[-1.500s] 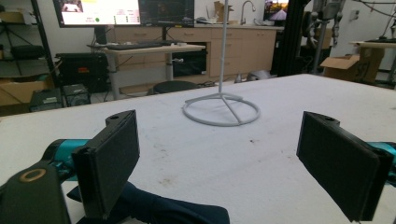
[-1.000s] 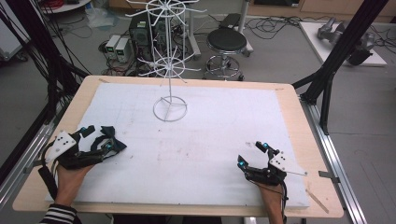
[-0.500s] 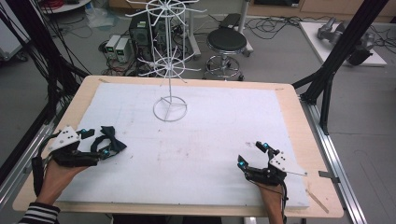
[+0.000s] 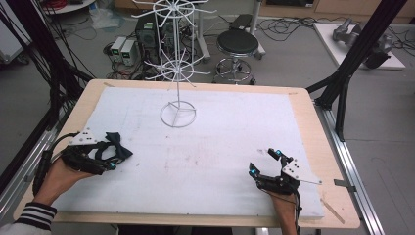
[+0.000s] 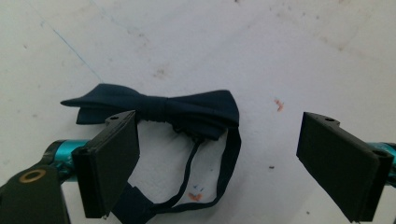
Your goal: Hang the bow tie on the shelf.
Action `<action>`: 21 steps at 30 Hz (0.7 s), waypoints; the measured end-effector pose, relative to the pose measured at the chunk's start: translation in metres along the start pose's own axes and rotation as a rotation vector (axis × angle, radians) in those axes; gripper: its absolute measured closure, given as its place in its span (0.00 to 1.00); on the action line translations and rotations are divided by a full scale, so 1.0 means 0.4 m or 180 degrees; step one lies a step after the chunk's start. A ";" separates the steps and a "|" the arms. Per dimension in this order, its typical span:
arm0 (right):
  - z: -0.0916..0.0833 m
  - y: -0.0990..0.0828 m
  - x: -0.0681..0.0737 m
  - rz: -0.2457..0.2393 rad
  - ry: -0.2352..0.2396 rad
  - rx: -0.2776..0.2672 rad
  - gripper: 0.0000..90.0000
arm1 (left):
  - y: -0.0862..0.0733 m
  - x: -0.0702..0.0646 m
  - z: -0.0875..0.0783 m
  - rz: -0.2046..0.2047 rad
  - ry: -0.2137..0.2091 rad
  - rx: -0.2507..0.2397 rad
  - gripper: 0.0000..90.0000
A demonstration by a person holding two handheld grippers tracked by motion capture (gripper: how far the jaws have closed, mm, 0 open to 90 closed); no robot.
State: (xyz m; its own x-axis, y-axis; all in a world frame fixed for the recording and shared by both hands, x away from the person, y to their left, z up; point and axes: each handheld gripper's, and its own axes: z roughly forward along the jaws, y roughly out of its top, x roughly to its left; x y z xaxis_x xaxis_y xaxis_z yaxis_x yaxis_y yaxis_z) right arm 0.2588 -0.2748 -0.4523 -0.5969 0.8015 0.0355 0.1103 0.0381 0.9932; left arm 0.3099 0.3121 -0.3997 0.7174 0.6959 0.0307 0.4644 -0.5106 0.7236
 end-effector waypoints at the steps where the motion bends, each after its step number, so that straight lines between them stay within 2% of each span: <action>1: 0.000 0.000 0.000 0.0003 0.0002 0.0002 0.13 | 0.000 0.002 0.002 0.0001 -0.0007 0.0046 0.15; 2: 0.000 0.000 0.000 0.0002 0.0001 0.0002 0.12 | 0.002 0.005 0.007 -0.0001 -0.0041 0.0142 0.15; 3: 0.000 0.000 0.000 0.0002 0.0000 0.0002 0.12 | 0.002 0.005 0.007 -0.0001 -0.0041 0.0142 0.16; 5: 0.000 0.000 0.000 0.0002 -0.0002 0.0002 0.13 | 0.006 0.008 0.012 0.0054 -0.0059 0.0307 0.17; 6: 0.000 0.000 0.000 -0.0005 -0.0001 -0.0002 0.12 | 0.013 0.010 0.017 0.0114 -0.0085 0.0492 0.18; 7: 0.000 0.000 0.000 -0.0003 0.0001 -0.0002 0.13 | 0.013 0.010 0.017 0.0114 -0.0085 0.0492 0.18; 10: 0.000 0.000 0.000 -0.0003 0.0000 -0.0002 0.12 | 0.025 0.015 0.027 0.0144 -0.0108 0.0696 0.19; 21: 0.000 0.000 0.000 0.0008 -0.0001 0.0002 0.12 | 0.037 0.021 0.047 0.0155 -0.0157 0.0929 0.27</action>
State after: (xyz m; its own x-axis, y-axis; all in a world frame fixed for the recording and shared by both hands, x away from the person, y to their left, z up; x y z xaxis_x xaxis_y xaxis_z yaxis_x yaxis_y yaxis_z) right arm 0.2586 -0.2748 -0.4523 -0.5963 0.8019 0.0378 0.1122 0.0366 0.9930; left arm 0.3326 0.3009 -0.4016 0.7636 0.6453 0.0218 0.5533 -0.6714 0.4930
